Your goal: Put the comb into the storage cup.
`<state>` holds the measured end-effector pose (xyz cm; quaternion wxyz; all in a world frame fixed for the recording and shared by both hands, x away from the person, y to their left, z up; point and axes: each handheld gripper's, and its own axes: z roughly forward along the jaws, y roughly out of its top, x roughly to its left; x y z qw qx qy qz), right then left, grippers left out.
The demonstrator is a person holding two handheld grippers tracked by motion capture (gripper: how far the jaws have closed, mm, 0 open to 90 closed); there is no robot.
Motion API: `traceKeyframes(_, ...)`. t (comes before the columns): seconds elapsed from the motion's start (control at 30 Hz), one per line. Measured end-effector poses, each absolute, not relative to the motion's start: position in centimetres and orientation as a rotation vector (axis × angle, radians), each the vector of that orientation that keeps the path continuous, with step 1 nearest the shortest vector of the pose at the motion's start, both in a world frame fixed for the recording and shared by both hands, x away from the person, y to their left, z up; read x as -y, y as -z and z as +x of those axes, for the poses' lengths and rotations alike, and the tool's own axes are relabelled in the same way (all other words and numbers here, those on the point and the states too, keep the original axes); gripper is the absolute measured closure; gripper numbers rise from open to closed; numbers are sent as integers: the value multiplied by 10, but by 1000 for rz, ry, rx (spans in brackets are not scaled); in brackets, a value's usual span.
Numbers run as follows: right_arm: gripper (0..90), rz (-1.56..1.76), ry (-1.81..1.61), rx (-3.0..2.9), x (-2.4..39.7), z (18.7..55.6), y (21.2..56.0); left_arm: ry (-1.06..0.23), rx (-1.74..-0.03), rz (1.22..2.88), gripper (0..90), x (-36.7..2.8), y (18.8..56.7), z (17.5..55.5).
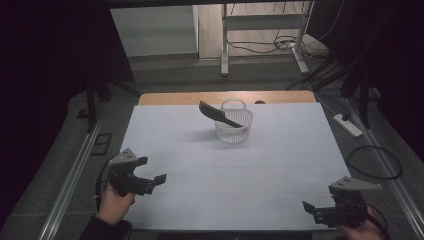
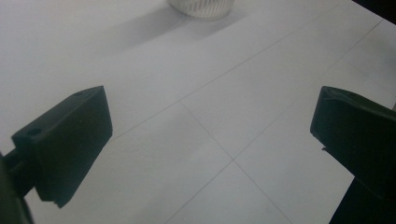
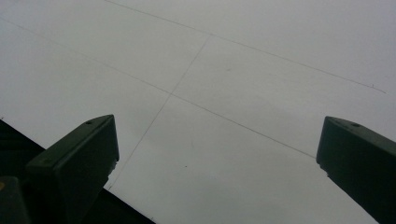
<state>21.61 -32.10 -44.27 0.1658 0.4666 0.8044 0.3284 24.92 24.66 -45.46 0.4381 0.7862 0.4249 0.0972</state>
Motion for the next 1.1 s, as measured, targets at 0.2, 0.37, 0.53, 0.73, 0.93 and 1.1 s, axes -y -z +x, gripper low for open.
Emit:
traceKeyframes(0.2, 0, 1330, -933, -2291, 321, 216, 443, -253, -1073, 1955, 0, -252, 455, 241)
traceKeyframes(0.37, 0, 1332, -931, -2292, 321, 216, 443, -257, -1083, 1954, 0, -256, 455, 235)
traceKeyframes(0.53, 0, 1332, -930, -2292, 321, 217, 443, -267, -1094, 1953, 0, -261, 456, 229)
traceKeyframes(0.73, 0, 1337, -929, -2291, 321, 217, 443, -276, -1114, 1960, 0, -265, 457, 223)
traceKeyframes(0.93, 0, 1338, -928, -2290, 321, 217, 443, -296, -1122, 1971, 0, -266, 458, 218)
traceKeyframes(1.1, 0, 1338, -926, -2290, 321, 217, 443, -295, -1148, 1983, 0, -267, 459, 213)
